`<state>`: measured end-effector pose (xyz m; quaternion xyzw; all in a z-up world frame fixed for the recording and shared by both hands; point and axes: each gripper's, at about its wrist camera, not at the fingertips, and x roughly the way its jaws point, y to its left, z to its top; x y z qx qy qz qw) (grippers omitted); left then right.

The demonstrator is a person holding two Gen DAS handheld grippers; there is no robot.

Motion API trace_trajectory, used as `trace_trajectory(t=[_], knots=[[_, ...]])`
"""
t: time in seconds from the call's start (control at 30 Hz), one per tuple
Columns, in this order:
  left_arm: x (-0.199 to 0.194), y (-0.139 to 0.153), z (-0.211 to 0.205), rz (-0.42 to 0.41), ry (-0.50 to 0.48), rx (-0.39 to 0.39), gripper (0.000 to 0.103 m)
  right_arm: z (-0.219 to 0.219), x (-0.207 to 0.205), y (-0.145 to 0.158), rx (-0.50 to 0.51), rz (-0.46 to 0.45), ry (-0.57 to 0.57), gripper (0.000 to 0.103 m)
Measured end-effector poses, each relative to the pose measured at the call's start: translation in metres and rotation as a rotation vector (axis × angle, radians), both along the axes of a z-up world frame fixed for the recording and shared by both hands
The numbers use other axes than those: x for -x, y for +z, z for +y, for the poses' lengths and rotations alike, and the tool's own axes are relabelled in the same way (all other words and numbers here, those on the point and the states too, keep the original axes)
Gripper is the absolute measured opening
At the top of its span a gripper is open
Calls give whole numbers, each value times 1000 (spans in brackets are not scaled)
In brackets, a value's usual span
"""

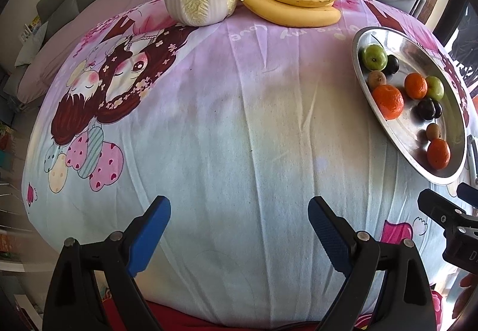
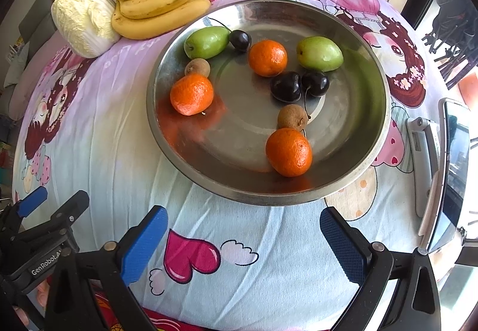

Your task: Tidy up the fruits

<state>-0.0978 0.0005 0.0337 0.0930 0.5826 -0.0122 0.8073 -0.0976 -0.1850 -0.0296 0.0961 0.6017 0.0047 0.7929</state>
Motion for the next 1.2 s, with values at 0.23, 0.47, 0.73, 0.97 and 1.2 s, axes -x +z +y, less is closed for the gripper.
trace_trajectory(t=[0.23, 0.47, 0.73, 0.97, 1.2], knots=[[1, 2, -2, -4, -3, 6, 93, 1, 2, 7, 3, -13, -2, 103], [2, 4, -2, -10, -5, 11, 93, 1, 1, 9, 3, -15, -3, 103], [1, 5, -2, -14, -8, 12, 93, 4, -3, 12, 8, -17, 0, 103], [4, 12, -3, -54, -28, 28, 93, 5, -4, 12, 6, -16, 0, 103], [4, 13, -3, -54, -25, 30, 93, 6, -5, 12, 7, -14, 1, 103]])
